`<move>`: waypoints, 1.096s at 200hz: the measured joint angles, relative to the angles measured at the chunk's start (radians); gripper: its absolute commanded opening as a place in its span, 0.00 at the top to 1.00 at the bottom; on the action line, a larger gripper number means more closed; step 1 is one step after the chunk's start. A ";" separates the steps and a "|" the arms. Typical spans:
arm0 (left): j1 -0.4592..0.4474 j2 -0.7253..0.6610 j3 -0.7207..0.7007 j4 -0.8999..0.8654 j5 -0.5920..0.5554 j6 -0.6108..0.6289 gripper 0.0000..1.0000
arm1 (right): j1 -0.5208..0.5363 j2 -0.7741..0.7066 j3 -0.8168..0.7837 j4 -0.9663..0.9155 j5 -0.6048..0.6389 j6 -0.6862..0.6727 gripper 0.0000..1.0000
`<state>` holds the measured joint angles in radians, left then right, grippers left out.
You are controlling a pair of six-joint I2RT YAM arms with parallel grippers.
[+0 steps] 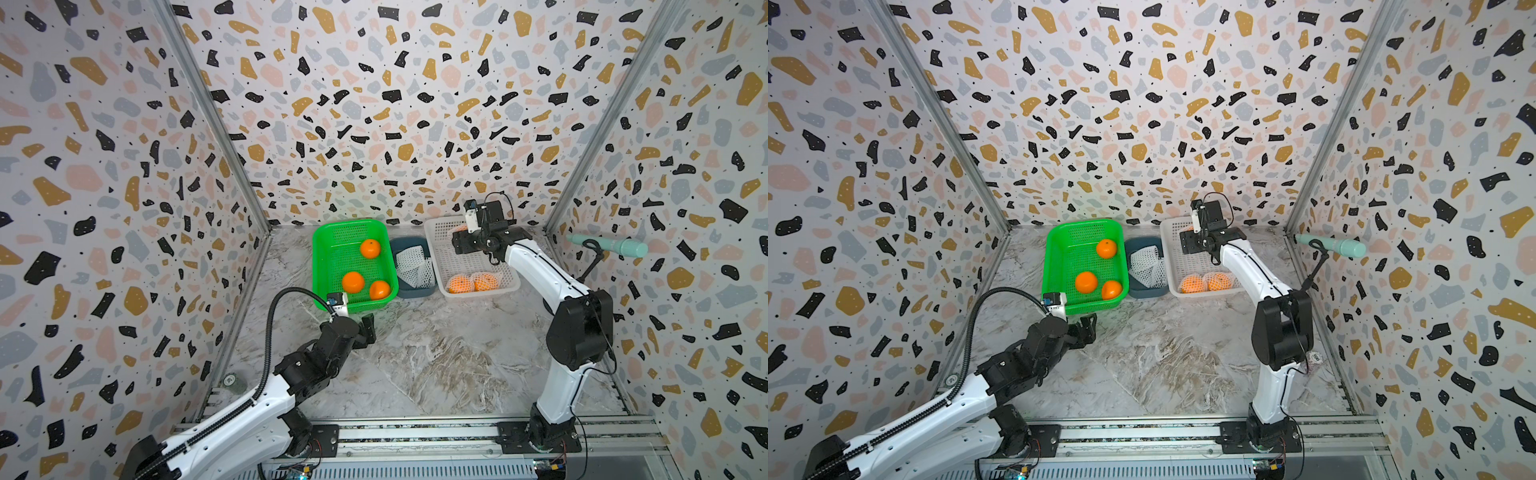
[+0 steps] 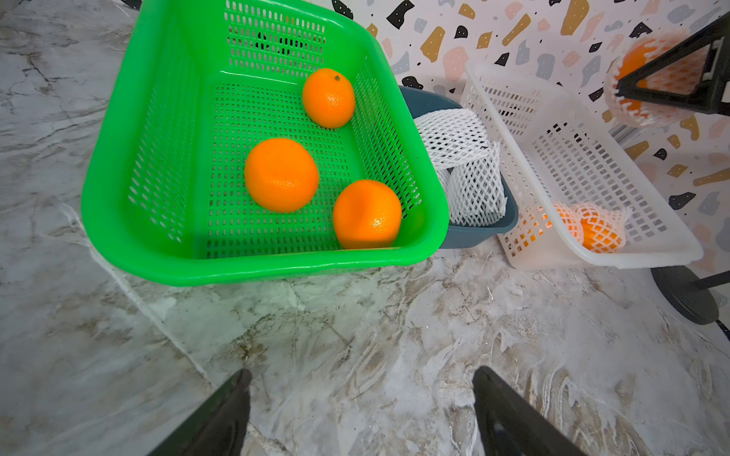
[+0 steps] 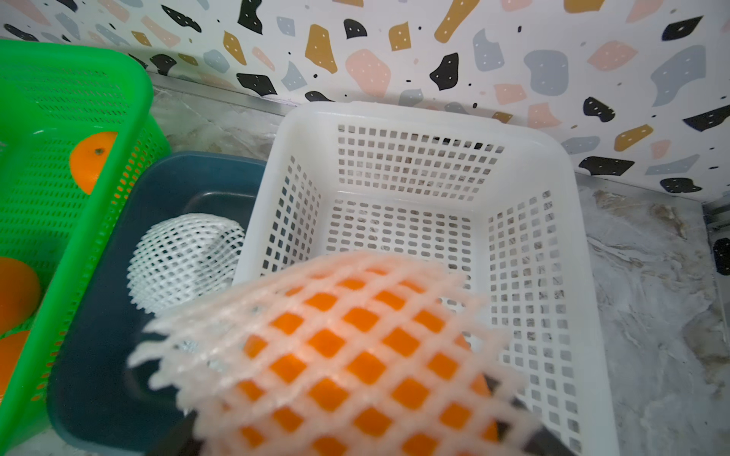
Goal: Remove foam nets from oranges
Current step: Pick up the orange from the basket, then place the orange at the center of the board.
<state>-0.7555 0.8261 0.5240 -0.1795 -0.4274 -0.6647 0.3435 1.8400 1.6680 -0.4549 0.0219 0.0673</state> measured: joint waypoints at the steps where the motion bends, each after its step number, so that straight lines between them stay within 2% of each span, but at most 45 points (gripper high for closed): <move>1: 0.000 0.000 0.000 0.000 0.000 0.000 0.11 | 0.002 -0.003 -0.002 0.000 0.000 0.000 0.19; 54: 0.000 0.001 0.000 0.001 0.000 0.002 0.11 | 0.131 -0.205 -0.198 0.008 0.050 0.014 0.19; 124: 0.000 -0.010 0.000 0.001 -0.001 0.004 0.11 | 0.378 -0.448 -0.436 0.040 0.165 0.119 0.19; 174: 0.000 -0.020 0.000 0.000 -0.001 0.008 0.11 | 0.525 -0.499 -0.598 0.039 0.216 0.231 0.19; 219: 0.000 -0.013 0.000 0.002 0.000 0.008 0.11 | 0.587 -0.496 -0.662 0.056 0.238 0.307 0.19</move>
<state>-0.7555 0.8135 0.5240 -0.1776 -0.4278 -0.6567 0.9302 1.3445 1.0058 -0.3992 0.2604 0.3740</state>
